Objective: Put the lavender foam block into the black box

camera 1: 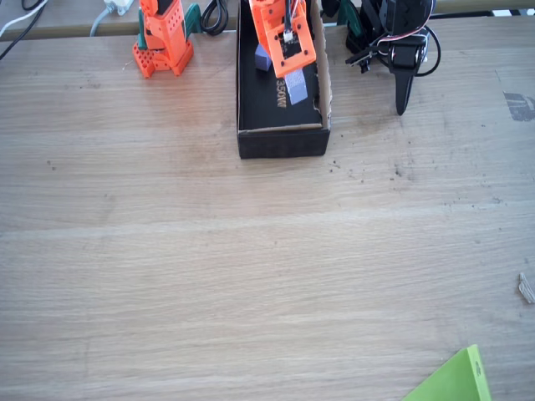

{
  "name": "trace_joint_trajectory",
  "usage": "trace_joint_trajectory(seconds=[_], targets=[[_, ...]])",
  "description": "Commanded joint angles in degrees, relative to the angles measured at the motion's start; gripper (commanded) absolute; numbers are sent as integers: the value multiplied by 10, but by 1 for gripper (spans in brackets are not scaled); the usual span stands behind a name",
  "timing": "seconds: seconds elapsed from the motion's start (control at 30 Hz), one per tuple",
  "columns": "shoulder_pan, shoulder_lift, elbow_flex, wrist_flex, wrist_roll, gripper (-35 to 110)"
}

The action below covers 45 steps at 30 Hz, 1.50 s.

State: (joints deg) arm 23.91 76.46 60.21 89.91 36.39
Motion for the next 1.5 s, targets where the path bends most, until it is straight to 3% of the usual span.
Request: trace_joint_trajectory(seconds=[0.0, 0.17, 0.4, 0.6, 0.7, 0.8, 1.0, 1.17, 1.23, 1.33, 1.47], targets=[[4, 22, -20, -1, 4, 0], [-4, 31, -20, 15, -5, 0], [-30, 58, -6, 17, -81, 20], [-39, 62, 4, 11, -98, 23], [-39, 79, 21, 9, -85, 21], [-9, 113, 62, 6, -70, 5], [144, 333, 314, -66, -85, 0], [464, 560, 468, -102, -5, 0], [555, 647, 572, -203, -83, 0], [605, 714, 672, -309, -131, 0], [599, 737, 691, -268, -84, 0]])
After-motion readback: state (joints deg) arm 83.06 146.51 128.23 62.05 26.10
